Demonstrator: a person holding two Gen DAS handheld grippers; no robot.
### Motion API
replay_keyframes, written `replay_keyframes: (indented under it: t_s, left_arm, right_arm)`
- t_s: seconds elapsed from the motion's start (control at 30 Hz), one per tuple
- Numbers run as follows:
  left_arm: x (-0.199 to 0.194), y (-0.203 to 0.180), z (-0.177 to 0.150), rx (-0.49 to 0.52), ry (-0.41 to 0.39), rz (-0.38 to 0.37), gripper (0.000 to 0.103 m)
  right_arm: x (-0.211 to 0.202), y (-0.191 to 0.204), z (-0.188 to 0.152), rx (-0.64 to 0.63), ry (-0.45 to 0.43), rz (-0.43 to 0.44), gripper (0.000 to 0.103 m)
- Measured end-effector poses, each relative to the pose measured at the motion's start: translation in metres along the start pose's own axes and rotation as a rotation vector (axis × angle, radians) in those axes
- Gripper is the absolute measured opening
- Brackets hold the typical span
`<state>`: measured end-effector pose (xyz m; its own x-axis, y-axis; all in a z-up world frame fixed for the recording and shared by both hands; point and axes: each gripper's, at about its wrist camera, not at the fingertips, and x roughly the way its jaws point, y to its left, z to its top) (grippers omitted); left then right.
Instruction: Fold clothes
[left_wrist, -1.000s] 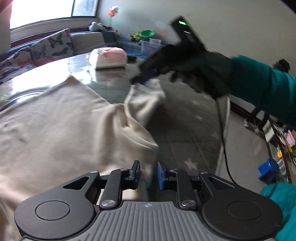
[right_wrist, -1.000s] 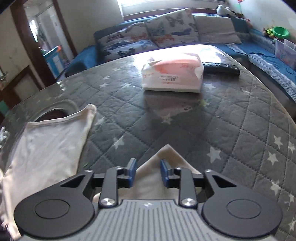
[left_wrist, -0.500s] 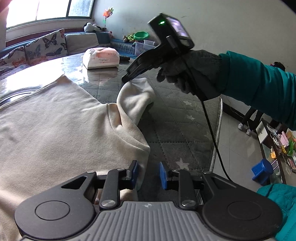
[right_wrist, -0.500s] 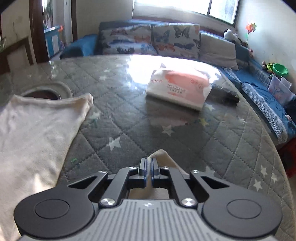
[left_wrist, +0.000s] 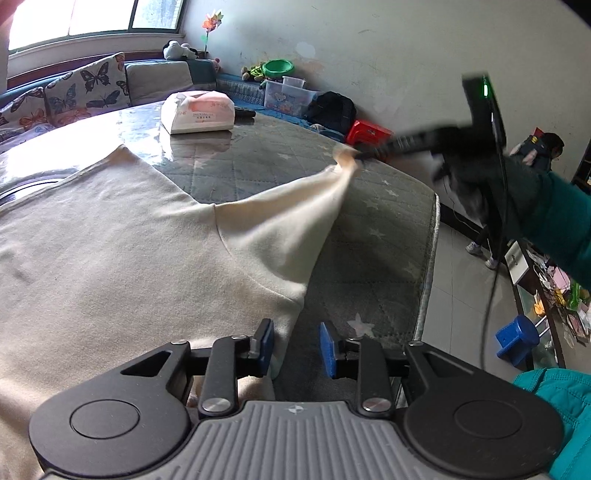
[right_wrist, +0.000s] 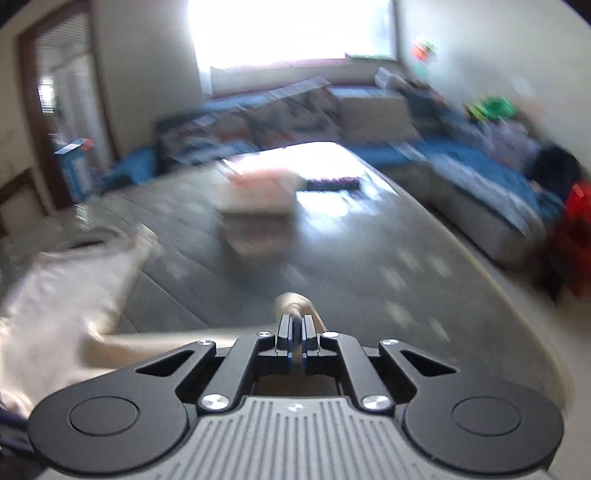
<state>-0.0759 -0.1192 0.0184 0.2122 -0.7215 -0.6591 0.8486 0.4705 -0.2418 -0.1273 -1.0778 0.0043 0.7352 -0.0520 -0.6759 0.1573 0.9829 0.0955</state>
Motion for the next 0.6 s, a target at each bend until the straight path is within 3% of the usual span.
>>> replay_keyframes:
  t_s: [0.07, 0.17, 0.27, 0.43, 0.6]
  left_arm:
    - [0.000, -0.001, 0.003, 0.001, 0.013, 0.000, 0.031]
    - [-0.003, -0.002, 0.008, 0.000, 0.005, 0.001, 0.031]
    - [-0.002, -0.004, 0.008, -0.015, 0.005, 0.008, 0.031]
    - [0.001, -0.006, 0.006, -0.040, 0.004, 0.020, 0.031]
    - [-0.002, -0.009, 0.004, -0.067, -0.002, 0.035, 0.034]
  right_arm:
    - [0.002, -0.018, -0.012, 0.058, 0.033, -0.038, 0.005]
    - [-0.004, -0.028, -0.015, 0.087, 0.006, -0.063, 0.007]
    - [-0.006, -0.018, -0.008, 0.047, -0.035, -0.009, 0.008]
    - [0.022, 0.013, 0.004, -0.034, -0.009, 0.087, 0.010]
    - [0.052, 0.023, 0.005, -0.061, 0.041, 0.064, 0.014]
